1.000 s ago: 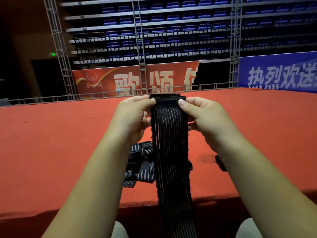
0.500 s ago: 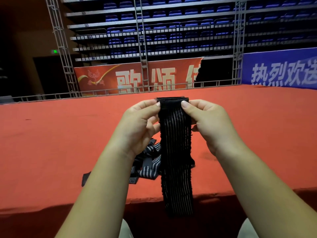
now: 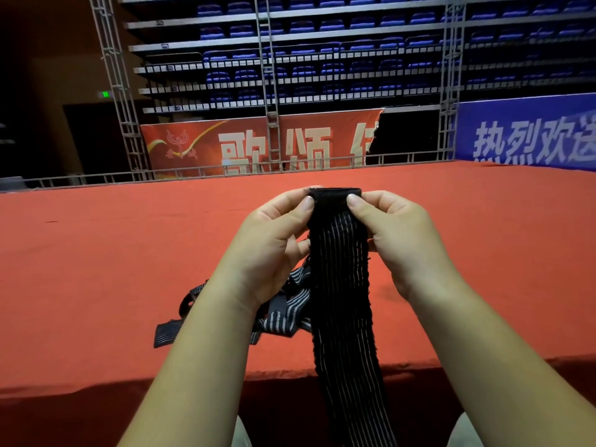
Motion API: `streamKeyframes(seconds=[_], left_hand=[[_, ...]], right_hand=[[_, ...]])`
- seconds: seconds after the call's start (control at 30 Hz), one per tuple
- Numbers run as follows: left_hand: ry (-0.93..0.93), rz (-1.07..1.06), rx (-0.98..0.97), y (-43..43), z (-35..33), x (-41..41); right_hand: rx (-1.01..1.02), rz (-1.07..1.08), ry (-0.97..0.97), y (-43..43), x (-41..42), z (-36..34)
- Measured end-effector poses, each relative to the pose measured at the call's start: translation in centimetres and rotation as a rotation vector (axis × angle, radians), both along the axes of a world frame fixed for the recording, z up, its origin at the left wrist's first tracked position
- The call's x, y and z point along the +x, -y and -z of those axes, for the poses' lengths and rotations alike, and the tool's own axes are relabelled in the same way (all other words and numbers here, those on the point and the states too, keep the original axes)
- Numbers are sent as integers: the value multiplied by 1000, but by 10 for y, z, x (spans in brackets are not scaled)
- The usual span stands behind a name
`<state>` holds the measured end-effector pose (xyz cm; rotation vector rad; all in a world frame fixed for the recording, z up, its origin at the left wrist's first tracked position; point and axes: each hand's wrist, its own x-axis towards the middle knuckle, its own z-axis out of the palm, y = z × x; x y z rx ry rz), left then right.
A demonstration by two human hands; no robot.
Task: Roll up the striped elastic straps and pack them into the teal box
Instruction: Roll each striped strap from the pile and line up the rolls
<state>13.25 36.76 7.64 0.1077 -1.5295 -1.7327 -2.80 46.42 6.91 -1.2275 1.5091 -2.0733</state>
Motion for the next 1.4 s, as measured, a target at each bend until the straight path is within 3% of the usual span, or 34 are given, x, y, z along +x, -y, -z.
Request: streamKeyframes(seconds=[0.17,0.47,0.73,0.93,1.4], left_hand=[[34,-62,-66,-6,1,1],[0,-394,-124,-9,7,-9],[0,-370,-78,4,16,-10],[27,-349,-41,17,33,-17],[535,-345,-251,39,124,-24]], right_hand=[[-12,41,-33,-1,2,1],[-28,156,-140,1,5,5],[-56,-53,-128,1,6,12],[-101,-74,-155,10,7,27],[-133,179,-62,40,-35,54]])
